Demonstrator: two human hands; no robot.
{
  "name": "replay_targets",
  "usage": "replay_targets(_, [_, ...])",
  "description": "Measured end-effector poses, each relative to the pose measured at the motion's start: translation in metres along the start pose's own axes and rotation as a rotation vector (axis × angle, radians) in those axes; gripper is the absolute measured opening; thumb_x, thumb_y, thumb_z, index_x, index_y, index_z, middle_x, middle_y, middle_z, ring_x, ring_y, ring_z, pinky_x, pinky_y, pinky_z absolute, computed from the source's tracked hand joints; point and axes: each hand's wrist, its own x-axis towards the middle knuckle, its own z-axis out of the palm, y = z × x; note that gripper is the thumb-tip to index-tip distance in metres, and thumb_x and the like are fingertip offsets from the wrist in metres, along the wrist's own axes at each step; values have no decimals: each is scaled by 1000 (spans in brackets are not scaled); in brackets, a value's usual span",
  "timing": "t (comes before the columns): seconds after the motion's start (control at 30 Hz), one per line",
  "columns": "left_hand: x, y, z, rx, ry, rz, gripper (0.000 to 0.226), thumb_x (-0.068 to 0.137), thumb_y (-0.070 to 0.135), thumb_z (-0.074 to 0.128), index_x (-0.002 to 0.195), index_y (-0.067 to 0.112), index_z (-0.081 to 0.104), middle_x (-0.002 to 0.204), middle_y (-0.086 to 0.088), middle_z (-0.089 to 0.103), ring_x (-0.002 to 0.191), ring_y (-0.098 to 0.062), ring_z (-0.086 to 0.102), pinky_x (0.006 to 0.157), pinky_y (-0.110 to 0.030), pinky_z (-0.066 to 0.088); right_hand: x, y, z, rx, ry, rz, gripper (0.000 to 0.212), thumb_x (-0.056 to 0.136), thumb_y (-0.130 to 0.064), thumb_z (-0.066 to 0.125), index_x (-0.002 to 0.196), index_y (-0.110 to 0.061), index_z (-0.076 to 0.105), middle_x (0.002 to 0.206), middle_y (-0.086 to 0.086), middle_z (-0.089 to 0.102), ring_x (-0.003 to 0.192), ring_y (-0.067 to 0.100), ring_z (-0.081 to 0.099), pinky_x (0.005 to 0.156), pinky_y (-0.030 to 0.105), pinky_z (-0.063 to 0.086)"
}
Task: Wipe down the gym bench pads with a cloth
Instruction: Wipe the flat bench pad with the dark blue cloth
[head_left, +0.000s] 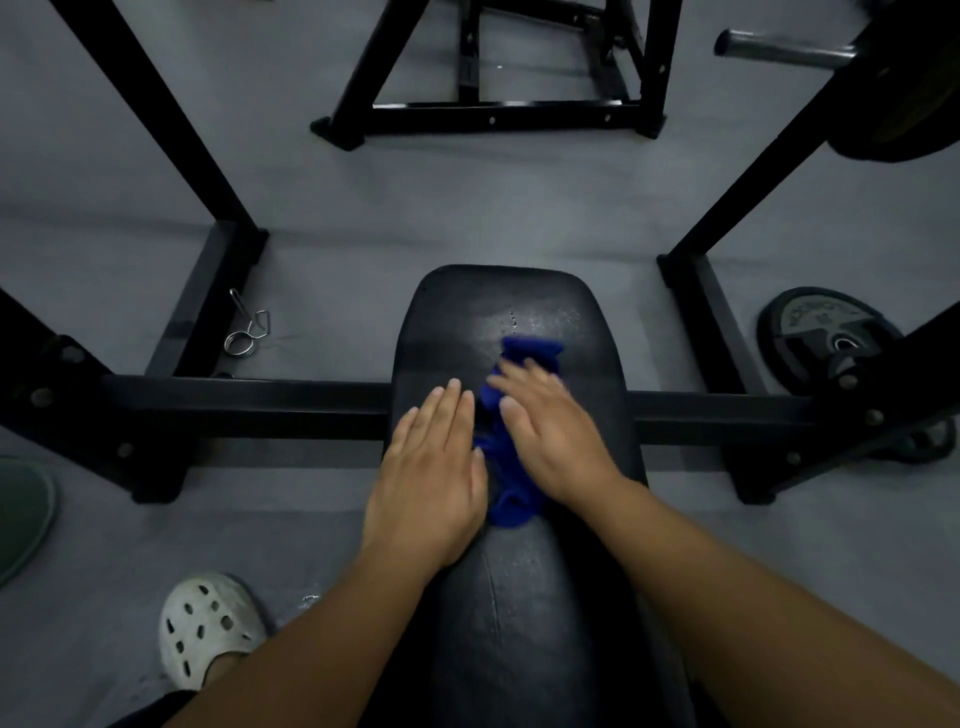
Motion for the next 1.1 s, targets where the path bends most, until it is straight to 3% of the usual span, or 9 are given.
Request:
replay_targets(0.1, [-1, 1, -14, -215, -5, -63, 69, 95, 43, 16, 158, 16, 23, 167, 1, 13, 153, -13, 12, 124, -32, 10, -47, 12, -21, 277, 137, 156, 41, 104, -20, 39, 143, -24, 51, 152, -12, 42, 140, -3, 33, 118, 20, 22])
replay_targets(0.23, [-1, 42, -15, -114, -14, 133, 65, 96, 47, 29, 156, 21, 30, 165, -2, 20, 153, -20, 14, 124, -47, 18, -78, 30, 2, -146, 159, 145, 56, 97, -33, 27, 144, -13, 50, 156, 7, 38, 146, 22, 33, 119, 35, 23])
replay_targets(0.3, [2, 54, -4, -28, -108, 210, 67, 98, 58, 23, 157, 27, 25, 166, 1, 18, 154, -19, 11, 124, -46, 16, -75, 34, 8, -162, 150, 143, 61, 95, -37, 22, 144, -12, 49, 157, 9, 37, 147, 23, 30, 121, 39, 22])
replay_targets(0.47, [31, -6, -5, 133, -21, 38, 69, 94, 59, 27, 149, 21, 44, 157, -9, 39, 143, -29, 39, 116, -45, 33, -77, 36, 8, -192, 198, 129, 59, 99, -40, 23, 142, -12, 52, 155, 6, 40, 146, 20, 31, 120, 39, 25])
replay_targets(0.6, [89, -4, -17, 185, -114, -102, 82, 90, 71, 15, 156, 25, 28, 165, -12, 19, 150, -33, 20, 121, -45, 19, -73, 36, 11, -247, 201, 129, 55, 96, -34, 29, 141, -12, 53, 154, 7, 42, 144, 23, 34, 118, 42, 30])
replay_targets(0.67, [81, 19, -9, 151, -140, -43, 87, 85, 79, 14, 158, 31, 20, 167, -11, 7, 153, -32, 8, 124, -46, 11, -73, 39, 12, -254, 214, 114, 54, 95, -31, 32, 139, -10, 55, 152, 9, 44, 143, 25, 37, 117, 44, 32])
replay_targets(0.8, [36, -7, -9, 123, -139, 224, 71, 95, 67, 23, 157, 33, 25, 166, -6, 17, 152, -26, 18, 124, -43, 16, -73, 38, 13, -246, 238, 104, 53, 94, -30, 34, 137, -8, 56, 150, 11, 46, 141, 27, 39, 115, 46, 35])
replay_targets(0.97, [83, 5, -2, 125, -63, -68, 72, 94, 61, 16, 156, 25, 31, 163, -15, 23, 149, -35, 22, 122, -48, 20, -73, 38, 13, -351, 178, 98, 55, 95, -31, 32, 143, -10, 50, 154, 11, 41, 144, 28, 35, 116, 47, 33])
replay_targets(1.1, [23, 0, -11, 115, -124, 152, 66, 98, 58, 24, 156, 29, 30, 166, -8, 20, 152, -28, 19, 123, -45, 19, -47, 39, 4, -407, 83, 15, 59, 97, -40, 25, 148, -16, 43, 157, 9, 37, 146, 30, 30, 118, 45, 28])
